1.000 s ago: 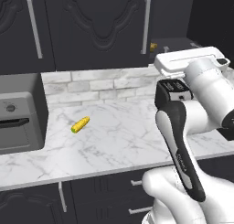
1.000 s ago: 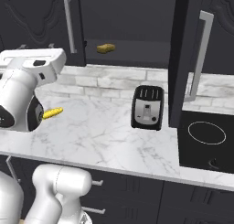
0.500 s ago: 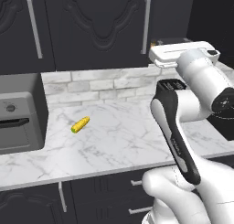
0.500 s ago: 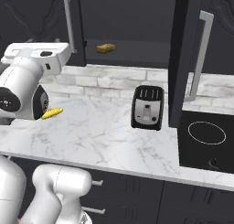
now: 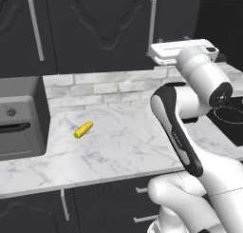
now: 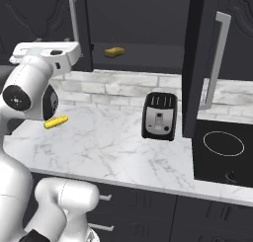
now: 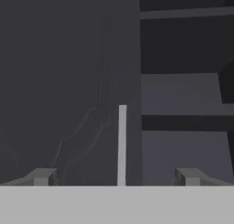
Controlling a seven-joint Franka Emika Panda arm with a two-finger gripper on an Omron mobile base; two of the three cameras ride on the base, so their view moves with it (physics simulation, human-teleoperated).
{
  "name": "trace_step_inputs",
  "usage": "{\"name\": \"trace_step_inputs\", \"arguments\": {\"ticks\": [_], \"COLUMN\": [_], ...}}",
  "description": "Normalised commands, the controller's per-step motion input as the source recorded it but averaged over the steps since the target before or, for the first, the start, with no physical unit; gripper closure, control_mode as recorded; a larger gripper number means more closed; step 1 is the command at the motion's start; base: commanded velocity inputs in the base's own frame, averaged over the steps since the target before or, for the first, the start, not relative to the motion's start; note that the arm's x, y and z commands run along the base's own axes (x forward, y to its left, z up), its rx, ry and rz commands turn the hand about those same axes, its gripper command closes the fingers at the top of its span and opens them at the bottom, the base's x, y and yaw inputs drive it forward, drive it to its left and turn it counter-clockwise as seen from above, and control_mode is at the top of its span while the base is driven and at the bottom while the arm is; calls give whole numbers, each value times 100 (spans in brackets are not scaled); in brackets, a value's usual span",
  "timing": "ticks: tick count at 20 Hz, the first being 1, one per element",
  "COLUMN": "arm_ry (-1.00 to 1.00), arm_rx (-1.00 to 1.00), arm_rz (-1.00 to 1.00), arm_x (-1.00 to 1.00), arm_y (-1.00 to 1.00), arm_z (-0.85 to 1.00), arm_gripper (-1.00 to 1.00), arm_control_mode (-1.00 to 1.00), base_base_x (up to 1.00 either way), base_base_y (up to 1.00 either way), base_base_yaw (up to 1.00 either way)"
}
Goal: Pick the dish brush and sponge from the cabinet and place them on the counter.
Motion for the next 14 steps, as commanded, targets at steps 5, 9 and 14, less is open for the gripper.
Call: {"name": "trace_step_inputs", "arguments": {"ticks": [5, 9, 14], "arm_ry": [0, 0, 0], "arm_rx": [0, 0, 0], "arm_rz": [0, 0, 0], "arm_x": [28, 26, 27], "arm_y": [0, 0, 0], "arm_z": [0, -2, -2], "arm_gripper": [-100, -100, -100], "arm_control_mode": [-100, -100, -100], "base_base_x": [0, 0, 0], "base_base_y": [0, 0, 0], "base_base_yaw": [0, 0, 0]}}
